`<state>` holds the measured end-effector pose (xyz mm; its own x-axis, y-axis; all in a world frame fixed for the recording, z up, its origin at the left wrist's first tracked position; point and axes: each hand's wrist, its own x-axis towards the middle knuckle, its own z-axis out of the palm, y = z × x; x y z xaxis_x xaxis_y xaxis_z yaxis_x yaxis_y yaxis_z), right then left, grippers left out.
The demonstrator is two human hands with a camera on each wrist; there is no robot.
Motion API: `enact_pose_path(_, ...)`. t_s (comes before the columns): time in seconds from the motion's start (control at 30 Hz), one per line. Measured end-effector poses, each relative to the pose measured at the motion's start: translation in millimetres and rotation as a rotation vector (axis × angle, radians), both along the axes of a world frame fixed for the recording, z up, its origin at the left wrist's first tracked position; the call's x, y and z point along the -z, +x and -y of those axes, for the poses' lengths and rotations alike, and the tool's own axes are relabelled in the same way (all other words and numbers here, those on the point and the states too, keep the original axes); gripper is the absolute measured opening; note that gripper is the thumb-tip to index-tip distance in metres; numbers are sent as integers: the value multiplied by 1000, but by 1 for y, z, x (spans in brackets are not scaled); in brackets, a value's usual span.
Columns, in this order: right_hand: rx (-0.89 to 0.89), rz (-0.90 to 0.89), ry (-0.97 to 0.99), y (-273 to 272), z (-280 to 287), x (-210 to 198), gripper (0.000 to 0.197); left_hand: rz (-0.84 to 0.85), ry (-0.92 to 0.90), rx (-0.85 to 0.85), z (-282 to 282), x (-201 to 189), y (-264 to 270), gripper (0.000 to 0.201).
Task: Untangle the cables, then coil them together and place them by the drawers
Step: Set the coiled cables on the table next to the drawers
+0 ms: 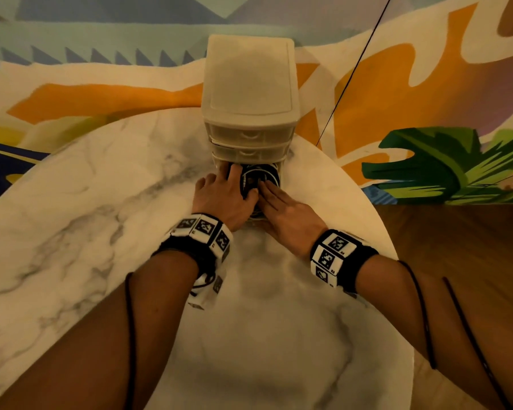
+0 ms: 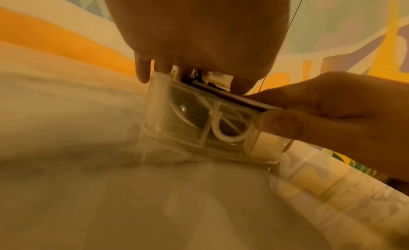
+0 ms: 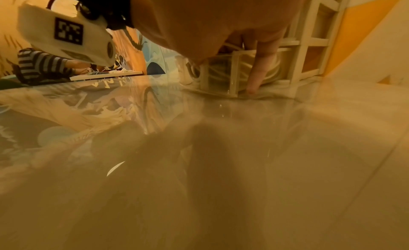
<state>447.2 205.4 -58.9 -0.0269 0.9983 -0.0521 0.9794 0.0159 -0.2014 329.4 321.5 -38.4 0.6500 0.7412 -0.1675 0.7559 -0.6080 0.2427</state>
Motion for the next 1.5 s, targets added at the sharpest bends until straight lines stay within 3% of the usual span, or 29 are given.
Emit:
enact_pose_path(0.3,48,-5,-7,5,-8,-14,57,-83,14,24,19,3,-14,63)
enact_pose_path(0.57,146,-15,-157,7,-32,-26,63,-51,86,154,21,7,-25,58)
enact_pose_path(0.77,138,-83,213,10,-9,-15,40,-39,118,137,16,9,-17,54)
enact_pose_path(0.83,172,-141,245,13,-17,-18,32,47,120,102,16,7,-20,56)
enact_pose_path(0.93,294,-225,194,12,-34,-23,18,250,208,42,13,10,-24,42)
enact_pose_path(1.0,442,-337,177,10,-40,-21,13,298,234,23,6,10,-22,33)
enact_pose_path(1.1,638,-484,202,8,-41,-17,23,313,235,50,-2,5,-16,27)
enact_pose_path(1.2,512,-279,255,0,-30,-15,16,269,227,138,9,8,-21,42)
enact_pose_path(1.27,406,-171,222,-5,-15,-11,34,231,228,196,14,15,-29,50)
enact_pose_path(1.37,285,-12,160,1,-4,-6,51,222,335,292,3,22,-32,43)
enact_pose_path(1.5,316,7,203,18,-27,-14,35,247,402,313,-9,16,-17,37)
